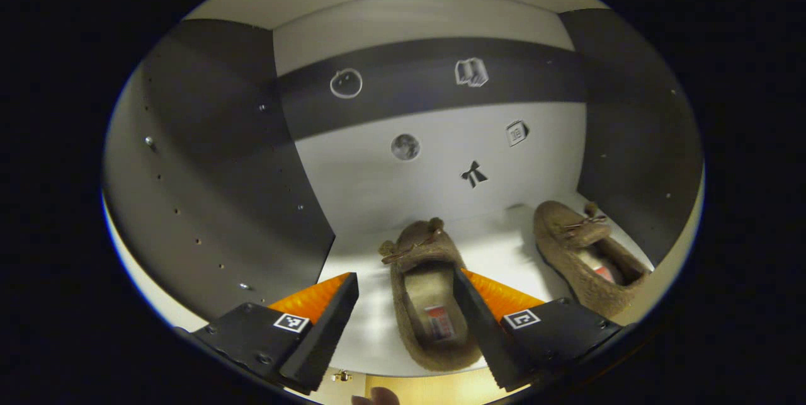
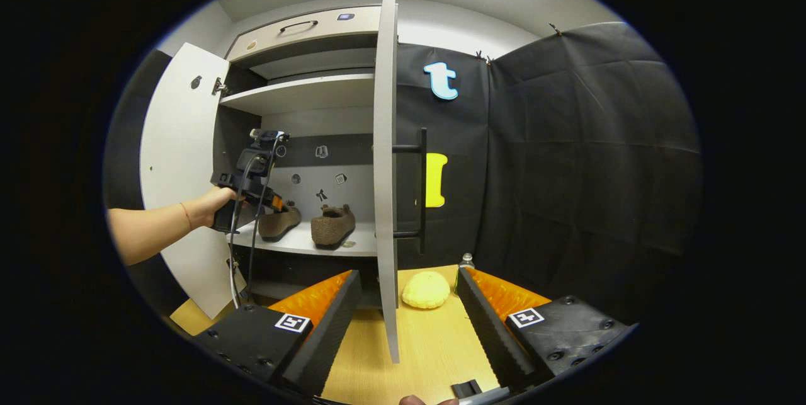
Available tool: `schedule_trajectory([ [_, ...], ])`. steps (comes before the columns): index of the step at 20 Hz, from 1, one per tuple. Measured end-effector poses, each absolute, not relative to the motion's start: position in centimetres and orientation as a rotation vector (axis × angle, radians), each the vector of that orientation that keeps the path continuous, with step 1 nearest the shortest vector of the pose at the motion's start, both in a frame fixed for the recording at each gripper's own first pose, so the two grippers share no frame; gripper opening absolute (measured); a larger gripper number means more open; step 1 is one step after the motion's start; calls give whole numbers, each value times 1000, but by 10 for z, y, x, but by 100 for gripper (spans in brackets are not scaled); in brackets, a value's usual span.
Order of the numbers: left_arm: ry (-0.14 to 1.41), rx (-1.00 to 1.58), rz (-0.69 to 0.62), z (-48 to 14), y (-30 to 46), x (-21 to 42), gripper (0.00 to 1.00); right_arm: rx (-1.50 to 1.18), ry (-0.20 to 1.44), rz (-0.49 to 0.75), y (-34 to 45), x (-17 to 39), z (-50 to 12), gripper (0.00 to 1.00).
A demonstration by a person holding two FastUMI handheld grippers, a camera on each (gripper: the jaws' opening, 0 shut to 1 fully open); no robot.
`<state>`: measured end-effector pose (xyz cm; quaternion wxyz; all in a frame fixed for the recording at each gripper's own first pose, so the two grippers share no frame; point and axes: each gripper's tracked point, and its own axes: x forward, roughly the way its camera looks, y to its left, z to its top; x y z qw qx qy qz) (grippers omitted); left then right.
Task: Grab one shoe with the right hand and put it into the shoe cabinet, grab the other shoe with the left hand and put it into the shoe cabinet; then close the right door with the right hand and the left door with the left hand.
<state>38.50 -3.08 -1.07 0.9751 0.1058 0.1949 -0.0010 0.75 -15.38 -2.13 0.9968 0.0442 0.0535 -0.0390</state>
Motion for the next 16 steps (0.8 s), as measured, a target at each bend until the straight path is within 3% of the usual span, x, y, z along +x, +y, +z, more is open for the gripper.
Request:
schedule_trajectory([
  [9,132,144,-34,63,-49,265,96,114,57,-155,-201,17,7,98],
  [10,111,150,-39,67,-50,251,93,127,47,-157,-207,22,12,98],
  [13,60,164,-41,73,-54,208,100,147,28,-169,-225,37,17,98],
  [15,24,132,-57,79,-58,179,96,144,48,-172,-234,47,11,98],
  [16,7,114,-62,82,-59,165,100,143,54,-174,-238,52,8,98],
])
